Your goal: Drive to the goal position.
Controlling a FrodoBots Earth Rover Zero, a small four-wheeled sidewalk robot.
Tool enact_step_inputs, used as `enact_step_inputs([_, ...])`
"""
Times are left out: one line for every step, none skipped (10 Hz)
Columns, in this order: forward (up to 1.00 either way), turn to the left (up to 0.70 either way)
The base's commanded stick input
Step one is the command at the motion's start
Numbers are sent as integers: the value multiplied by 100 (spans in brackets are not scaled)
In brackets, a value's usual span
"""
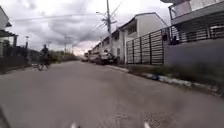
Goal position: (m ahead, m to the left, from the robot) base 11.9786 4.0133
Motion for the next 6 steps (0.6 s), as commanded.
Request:
enact_step_inputs([70,13])
enact_step_inputs([70,13])
enact_step_inputs([70,8])
enact_step_inputs([70,2])
enact_step_inputs([70,35])
enact_step_inputs([70,26])
